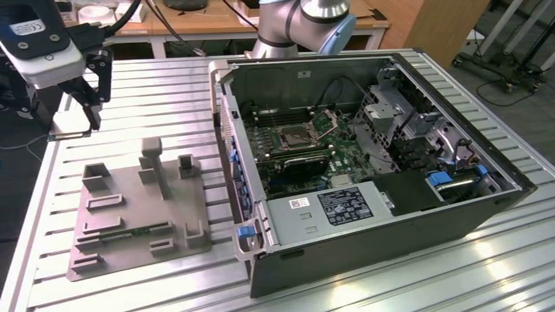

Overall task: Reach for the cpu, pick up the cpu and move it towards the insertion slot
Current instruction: 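Pick up the cpu and move it towards the insertion slot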

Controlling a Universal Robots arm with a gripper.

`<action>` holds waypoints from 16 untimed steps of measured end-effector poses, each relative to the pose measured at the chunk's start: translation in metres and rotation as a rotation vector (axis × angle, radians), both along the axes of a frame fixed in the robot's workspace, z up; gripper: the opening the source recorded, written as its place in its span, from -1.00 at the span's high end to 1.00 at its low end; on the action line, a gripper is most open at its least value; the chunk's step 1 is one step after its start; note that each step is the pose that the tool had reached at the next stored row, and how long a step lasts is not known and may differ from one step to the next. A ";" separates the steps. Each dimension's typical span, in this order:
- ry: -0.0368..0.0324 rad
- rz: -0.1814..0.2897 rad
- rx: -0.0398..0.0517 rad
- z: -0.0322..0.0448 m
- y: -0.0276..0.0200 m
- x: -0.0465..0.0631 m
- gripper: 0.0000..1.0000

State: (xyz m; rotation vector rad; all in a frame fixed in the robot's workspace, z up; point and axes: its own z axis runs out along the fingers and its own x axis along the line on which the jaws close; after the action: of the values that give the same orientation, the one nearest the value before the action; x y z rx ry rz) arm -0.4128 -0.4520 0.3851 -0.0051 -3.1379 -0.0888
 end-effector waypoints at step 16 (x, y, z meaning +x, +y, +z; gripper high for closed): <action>-0.0001 0.000 0.0023 0.0075 0.0000 0.000 -0.09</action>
State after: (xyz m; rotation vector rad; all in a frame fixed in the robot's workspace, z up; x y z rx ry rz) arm -0.4125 -0.4520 0.3926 -0.0057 -3.1379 -0.0924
